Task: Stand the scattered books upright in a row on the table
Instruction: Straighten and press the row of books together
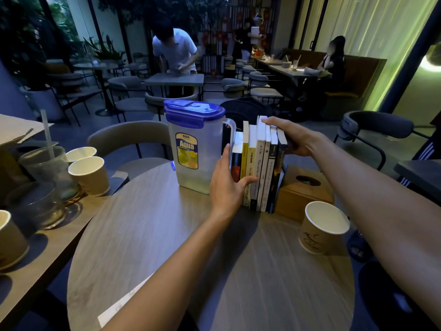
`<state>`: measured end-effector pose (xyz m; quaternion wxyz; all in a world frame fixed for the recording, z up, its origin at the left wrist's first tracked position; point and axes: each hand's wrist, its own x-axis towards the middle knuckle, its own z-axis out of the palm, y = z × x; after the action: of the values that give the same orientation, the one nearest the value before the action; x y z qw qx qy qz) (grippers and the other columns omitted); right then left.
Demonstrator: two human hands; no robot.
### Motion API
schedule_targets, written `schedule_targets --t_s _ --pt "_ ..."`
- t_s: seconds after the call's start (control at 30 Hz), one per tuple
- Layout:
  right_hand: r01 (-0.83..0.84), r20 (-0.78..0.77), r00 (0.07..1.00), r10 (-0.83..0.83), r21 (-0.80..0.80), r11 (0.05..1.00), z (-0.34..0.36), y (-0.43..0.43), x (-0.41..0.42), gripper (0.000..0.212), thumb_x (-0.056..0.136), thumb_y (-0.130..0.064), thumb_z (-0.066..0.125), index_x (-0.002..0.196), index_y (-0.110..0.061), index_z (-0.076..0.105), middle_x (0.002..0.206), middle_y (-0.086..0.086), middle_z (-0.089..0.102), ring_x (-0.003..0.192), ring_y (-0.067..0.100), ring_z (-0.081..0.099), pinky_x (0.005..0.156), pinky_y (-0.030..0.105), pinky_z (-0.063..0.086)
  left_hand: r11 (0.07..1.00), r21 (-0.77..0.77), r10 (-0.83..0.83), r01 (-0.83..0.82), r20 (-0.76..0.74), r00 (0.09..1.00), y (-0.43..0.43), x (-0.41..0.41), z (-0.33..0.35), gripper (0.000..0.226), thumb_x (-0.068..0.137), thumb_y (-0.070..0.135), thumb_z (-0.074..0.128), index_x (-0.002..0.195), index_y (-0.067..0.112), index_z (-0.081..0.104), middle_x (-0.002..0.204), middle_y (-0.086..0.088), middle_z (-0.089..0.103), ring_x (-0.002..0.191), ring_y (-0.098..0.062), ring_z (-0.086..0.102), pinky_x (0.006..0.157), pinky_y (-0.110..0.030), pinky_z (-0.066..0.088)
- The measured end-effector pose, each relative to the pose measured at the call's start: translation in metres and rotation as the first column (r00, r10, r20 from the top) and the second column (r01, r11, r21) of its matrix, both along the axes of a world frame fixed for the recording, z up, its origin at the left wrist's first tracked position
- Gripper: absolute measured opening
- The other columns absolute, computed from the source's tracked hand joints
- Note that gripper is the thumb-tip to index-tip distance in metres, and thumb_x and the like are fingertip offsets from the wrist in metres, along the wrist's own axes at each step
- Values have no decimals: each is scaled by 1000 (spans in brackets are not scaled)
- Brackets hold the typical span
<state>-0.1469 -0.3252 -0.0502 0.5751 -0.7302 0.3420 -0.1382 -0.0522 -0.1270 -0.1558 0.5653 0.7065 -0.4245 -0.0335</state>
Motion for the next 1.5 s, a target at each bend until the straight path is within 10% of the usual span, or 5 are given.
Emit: schedule_targets --t_s 0.37,0.53,0.77,1.03,1.5 --pt "-19 -17 1000 19 -6 1000 4 -3 2 88 70 -70 71 133 -9 60 103 11 68 94 25 65 86 37 52 999 -52 15 -14 24 1000 2 2 -2 105 72 39 84 155 30 19 147 2 45 133 -15 47 102 -46 51" --pt "-6 -1 1000 6 -39 999 4 4 0 69 81 -67 65 124 -13 64 103 12 71 92 25 69 85 38 57 992 19 107 -126 406 908 9 0 10 93 73 45 82 142 31 19 132 -8 33 100 -20 56 68 -34 59" --pt "90 169 983 -74 -85 992 -1 26 -15 59 89 -65 58 122 -16 61 105 9 70 98 30 71 99 50 55 964 189 0 -189 707 707 12 17 58 82 78 47 76 147 32 34 113 -8 47 94 -19 51 72 -32 52" --pt "83 214 977 -11 -331 940 -10 64 -57 85 95 -53 58 160 -26 9 145 9 51 92 9 73 72 24 60 956 284 -135 -73 647 750 14 19 61 64 85 47 69 139 35 37 128 -4 49 114 -23 51 81 -40 55" --pt "-99 -151 989 -3 -665 740 -39 94 -55 61 92 -38 69 145 -20 44 132 3 66 122 18 63 91 25 50 990 92 -142 109 532 835 13 14 57 37 88 20 70 122 17 56 116 -2 70 105 -21 69 83 -41 60"
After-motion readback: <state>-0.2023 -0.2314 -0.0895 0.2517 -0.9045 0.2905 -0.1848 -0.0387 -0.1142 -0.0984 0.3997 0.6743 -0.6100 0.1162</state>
